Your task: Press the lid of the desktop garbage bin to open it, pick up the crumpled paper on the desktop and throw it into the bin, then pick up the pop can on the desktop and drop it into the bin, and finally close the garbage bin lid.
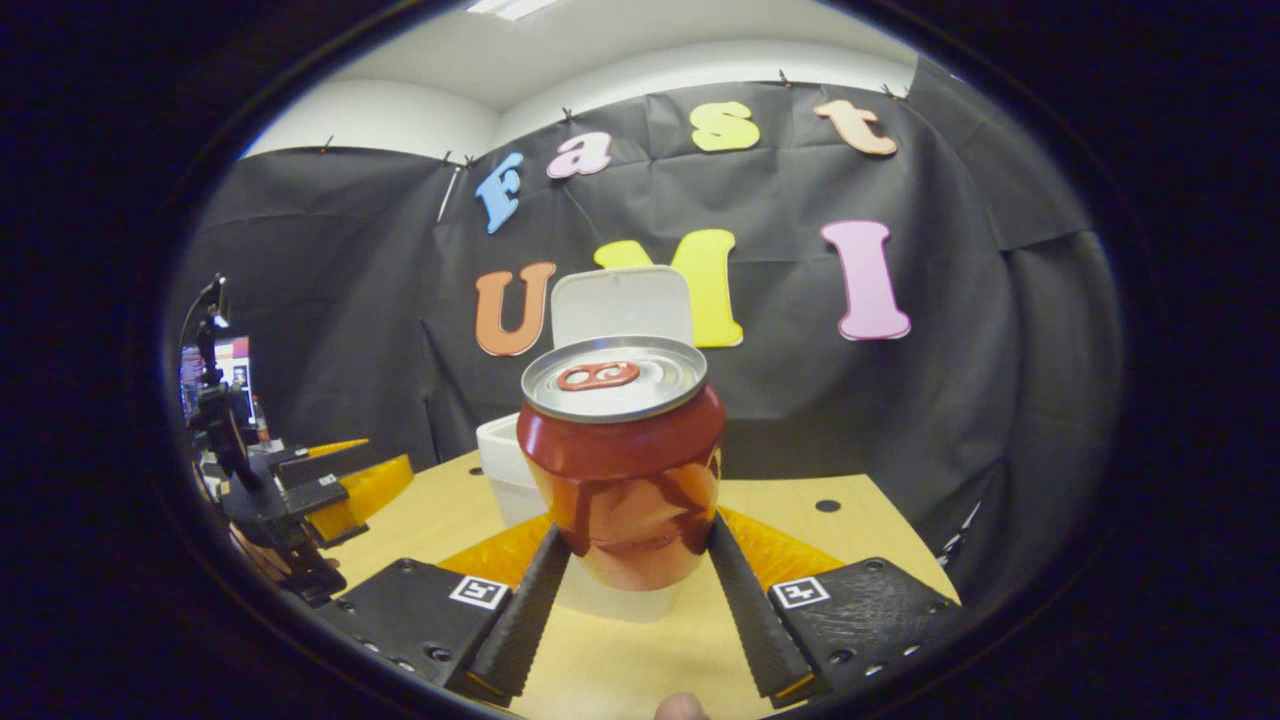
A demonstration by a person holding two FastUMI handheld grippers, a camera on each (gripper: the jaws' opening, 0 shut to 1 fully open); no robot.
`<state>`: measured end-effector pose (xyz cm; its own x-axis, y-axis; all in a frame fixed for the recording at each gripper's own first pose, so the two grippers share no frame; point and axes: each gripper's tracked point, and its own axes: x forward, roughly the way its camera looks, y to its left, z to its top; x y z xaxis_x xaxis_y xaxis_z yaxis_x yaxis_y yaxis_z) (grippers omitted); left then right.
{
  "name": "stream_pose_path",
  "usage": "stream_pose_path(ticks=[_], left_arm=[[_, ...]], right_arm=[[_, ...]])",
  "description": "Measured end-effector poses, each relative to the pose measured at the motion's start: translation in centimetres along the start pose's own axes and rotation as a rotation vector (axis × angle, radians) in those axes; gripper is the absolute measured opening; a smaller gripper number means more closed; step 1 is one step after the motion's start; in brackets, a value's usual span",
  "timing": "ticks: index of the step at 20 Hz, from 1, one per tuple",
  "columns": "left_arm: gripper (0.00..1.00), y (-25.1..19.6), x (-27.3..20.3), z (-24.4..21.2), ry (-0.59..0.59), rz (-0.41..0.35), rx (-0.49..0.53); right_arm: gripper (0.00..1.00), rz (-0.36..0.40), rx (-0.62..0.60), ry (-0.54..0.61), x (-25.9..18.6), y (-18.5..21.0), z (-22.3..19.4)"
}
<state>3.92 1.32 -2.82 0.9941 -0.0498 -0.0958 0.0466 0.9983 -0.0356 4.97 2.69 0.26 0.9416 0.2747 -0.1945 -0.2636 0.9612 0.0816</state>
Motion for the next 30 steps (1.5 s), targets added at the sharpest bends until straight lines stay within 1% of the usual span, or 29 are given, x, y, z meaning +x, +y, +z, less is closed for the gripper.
stream_pose_path(ticks=[3, 8, 10, 13, 16, 21, 26, 30], left_arm=[[0.98, 1.1, -0.9, -0.5, -0.006, 0.015, -0.003], [0.98, 1.9, -2.2, -0.9, -0.009, 0.025, 0.019], [0.98, 1.4, -2.6, -1.2, -0.004, 0.014, 0.013], [0.98, 1.1, -3.2, -1.6, 0.005, 0.003, 0.026], [0.98, 1.3, -3.8, -1.8, 0.007, 0.007, 0.031], [0.98, 2.4, -4.3, -1.7, 0.003, 0.025, 0.024], [0.98, 2.5, -4.3, -1.7, 0.009, 0.028, 0.011], [0.98, 2.2, -4.4, -1.6, 0.005, 0.018, 0.01]], right_arm=[[0.8, 0.035, -0.016, 0.002, 2.1, 1.6, 1.6], [0.8, 0.061, -0.039, 0.016, 5.9, 3.2, 4.2], [0.8, 0.078, -0.042, 0.03, 7.5, 3.9, 4.5], [0.8, 0.081, -0.036, 0.039, 9.8, 4.3, 5.3], [0.81, 0.081, -0.013, 0.074, 12.2, 4.4, 5.4], [0.8, 0.034, 0.014, 0.141, 15.6, 3.5, 4.2], [0.8, 0.025, -0.012, 0.172, 16.7, 3.9, 3.6], [0.81, 0.003, -0.028, 0.149, 17.3, 3.7, 4.6]])
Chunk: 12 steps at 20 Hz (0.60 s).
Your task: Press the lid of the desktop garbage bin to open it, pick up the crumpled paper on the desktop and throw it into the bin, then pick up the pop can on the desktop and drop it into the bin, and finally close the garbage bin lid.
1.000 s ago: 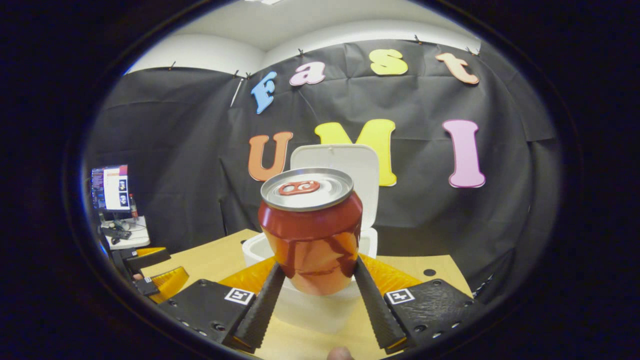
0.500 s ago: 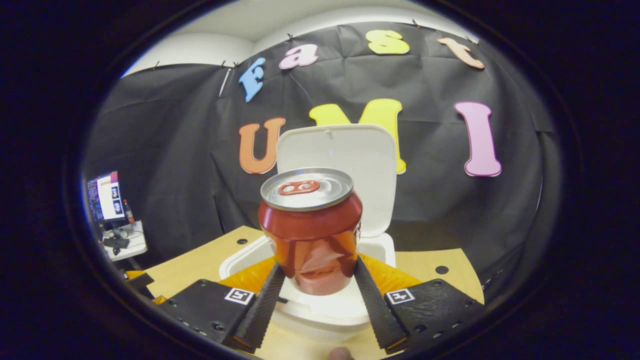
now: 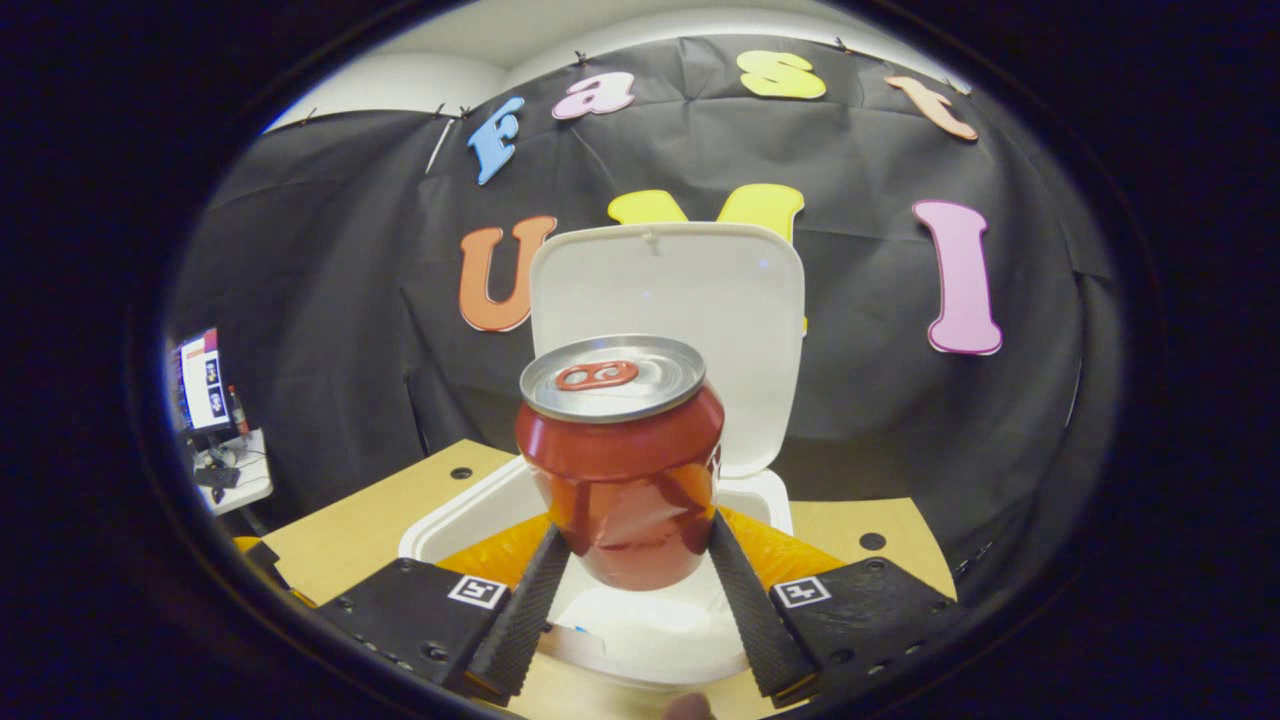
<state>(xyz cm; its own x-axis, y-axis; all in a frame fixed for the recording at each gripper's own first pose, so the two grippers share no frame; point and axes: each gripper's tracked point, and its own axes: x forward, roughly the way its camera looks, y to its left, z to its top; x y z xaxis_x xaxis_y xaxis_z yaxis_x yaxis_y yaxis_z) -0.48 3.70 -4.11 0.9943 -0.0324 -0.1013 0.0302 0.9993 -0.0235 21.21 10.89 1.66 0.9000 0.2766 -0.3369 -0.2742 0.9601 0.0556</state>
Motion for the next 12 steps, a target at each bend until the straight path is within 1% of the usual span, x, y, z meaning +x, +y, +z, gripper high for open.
stream_pose_path(ticks=[5, 6, 10, 11, 12], left_arm=[[0.98, 0.0, -0.3, 0.3, -0.005, 0.005, 0.01], [0.98, 0.1, -0.3, 0.2, -0.006, 0.004, 0.013], [0.98, 0.1, -0.4, 0.2, -0.005, 0.006, 0.013], [0.98, 0.0, -0.4, 0.2, -0.004, 0.007, 0.014], [0.98, -0.1, -0.4, 0.3, -0.005, 0.008, 0.015]], right_arm=[[0.82, -0.002, 0.003, 0.002, 0.2, 0.2, 0.1], [0.84, -0.008, 0.006, -0.001, 0.2, 0.1, 0.1], [0.84, -0.016, 0.016, -0.023, -0.4, -0.3, 0.7], [0.87, -0.016, 0.027, -0.036, -0.8, -0.3, 1.1], [0.84, -0.02, 0.034, -0.053, -1.3, -0.4, 1.6]])
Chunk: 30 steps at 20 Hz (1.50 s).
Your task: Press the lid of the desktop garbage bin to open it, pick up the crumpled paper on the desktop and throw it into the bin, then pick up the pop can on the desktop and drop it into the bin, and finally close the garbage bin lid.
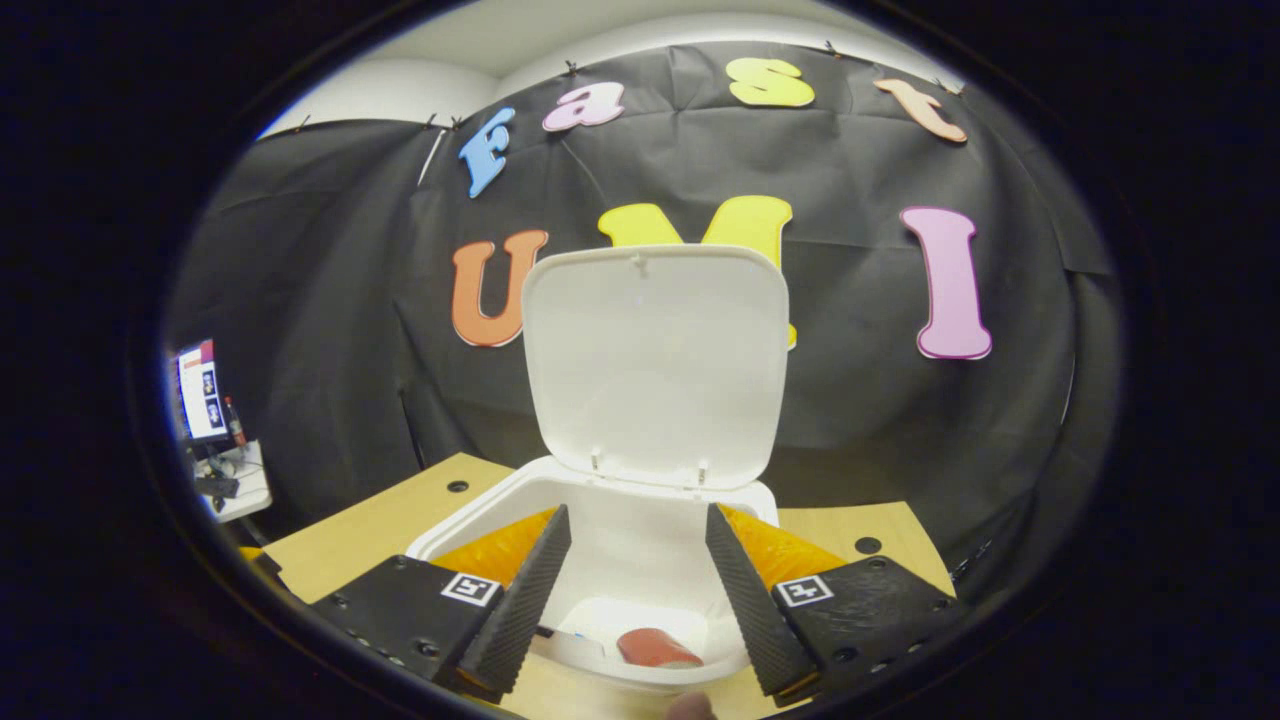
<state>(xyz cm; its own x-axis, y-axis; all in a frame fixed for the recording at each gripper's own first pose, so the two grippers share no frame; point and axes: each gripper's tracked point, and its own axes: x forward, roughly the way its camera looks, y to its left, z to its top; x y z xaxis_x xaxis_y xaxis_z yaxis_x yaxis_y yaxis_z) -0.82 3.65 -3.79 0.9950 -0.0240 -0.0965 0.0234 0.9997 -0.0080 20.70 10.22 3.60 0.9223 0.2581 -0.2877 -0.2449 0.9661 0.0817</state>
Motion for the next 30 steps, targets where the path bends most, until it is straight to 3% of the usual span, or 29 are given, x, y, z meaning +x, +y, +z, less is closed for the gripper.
stream_pose_path(ticks=[6, 16, 24, 30], left_arm=[[0.98, 0.1, 0.2, -0.3, 0.01, 0.023, -0.018], [0.98, -1.1, 0.7, -0.5, 0.037, -0.008, -0.051], [0.98, -1.3, 0.6, -0.1, 0.021, -0.029, -0.056], [0.98, 0.6, 1.0, 1.5, -0.01, 0.0, -0.075]], right_arm=[[0.94, -0.046, -0.005, -0.132, -3.6, -0.5, 3.3], [0.95, -0.097, -0.025, -0.239, -6.2, -1.1, 9.8], [0.94, -0.122, -0.036, -0.29, -4.1, 0.1, 16.1], [0.94, -0.161, 0.006, -0.278, 1.4, 0.3, 19.6]])
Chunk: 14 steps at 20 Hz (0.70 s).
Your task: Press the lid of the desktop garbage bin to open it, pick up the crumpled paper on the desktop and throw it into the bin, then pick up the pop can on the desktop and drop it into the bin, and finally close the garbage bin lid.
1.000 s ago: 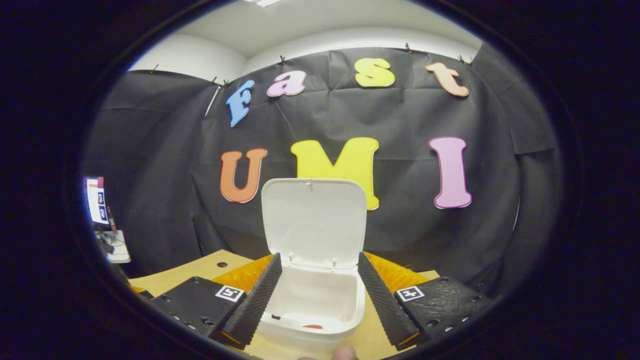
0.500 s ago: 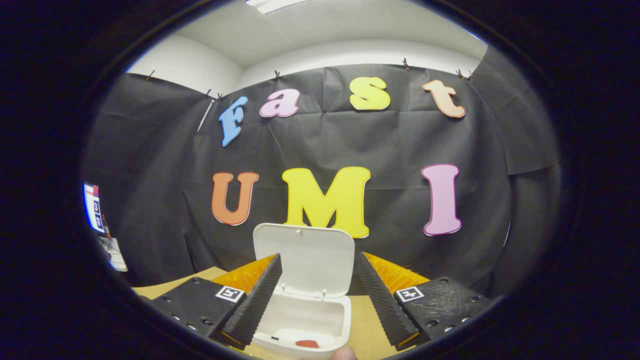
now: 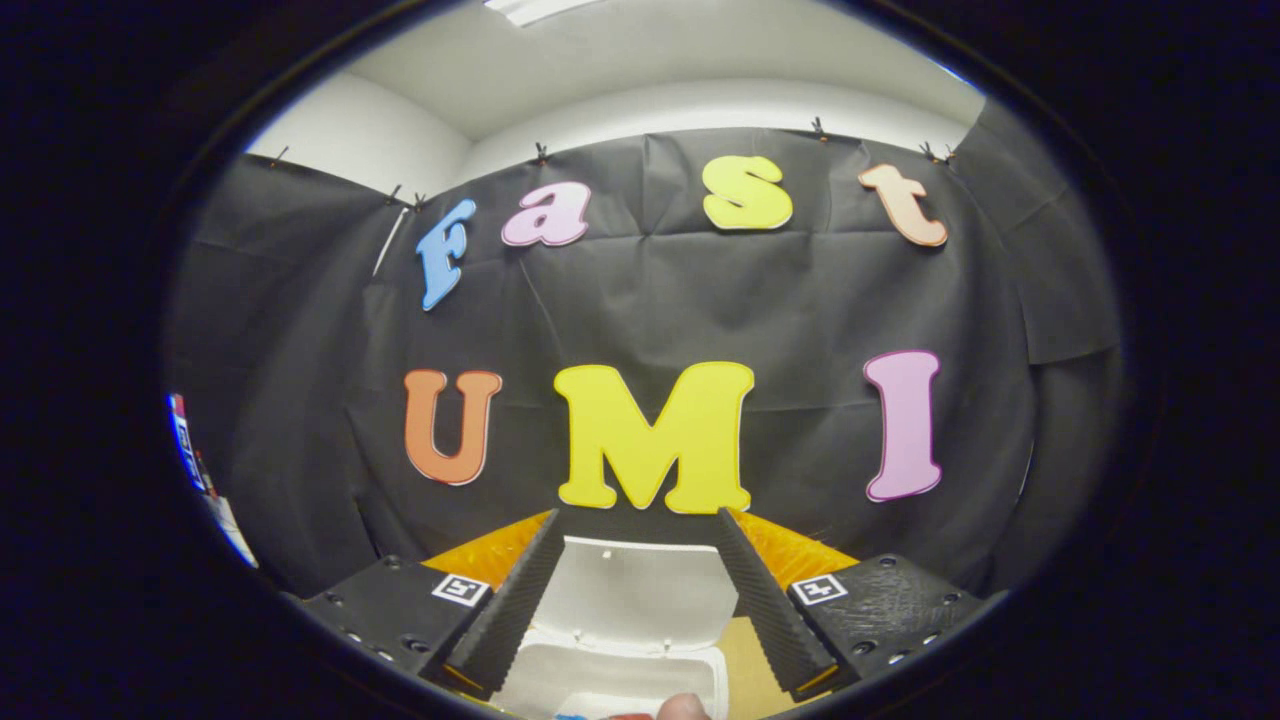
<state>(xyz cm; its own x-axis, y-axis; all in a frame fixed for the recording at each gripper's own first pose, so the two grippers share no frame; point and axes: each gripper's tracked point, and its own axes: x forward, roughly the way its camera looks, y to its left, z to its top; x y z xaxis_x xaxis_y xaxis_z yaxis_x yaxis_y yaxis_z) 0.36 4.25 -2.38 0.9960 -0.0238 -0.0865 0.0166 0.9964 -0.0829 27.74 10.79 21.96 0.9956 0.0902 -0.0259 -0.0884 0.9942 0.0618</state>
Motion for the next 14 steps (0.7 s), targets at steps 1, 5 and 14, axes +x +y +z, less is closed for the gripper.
stream_pose_path(ticks=[1, 5, 14], left_arm=[[0.98, 0.4, 0.3, 0.3, -0.008, 0.006, -0.001], [0.98, 1.4, 0.3, 0.0, -0.004, 0.031, 0.006], [0.98, 1.0, 0.4, -0.8, 0.009, 0.014, -0.002]], right_arm=[[0.94, -0.008, -0.001, 0.009, 0.9, 0.1, -0.3], [0.93, -0.009, 0.012, 0.051, 3.0, 0.8, -1.8], [0.94, -0.042, -0.008, 0.054, 4.4, 0.6, -2.4]])
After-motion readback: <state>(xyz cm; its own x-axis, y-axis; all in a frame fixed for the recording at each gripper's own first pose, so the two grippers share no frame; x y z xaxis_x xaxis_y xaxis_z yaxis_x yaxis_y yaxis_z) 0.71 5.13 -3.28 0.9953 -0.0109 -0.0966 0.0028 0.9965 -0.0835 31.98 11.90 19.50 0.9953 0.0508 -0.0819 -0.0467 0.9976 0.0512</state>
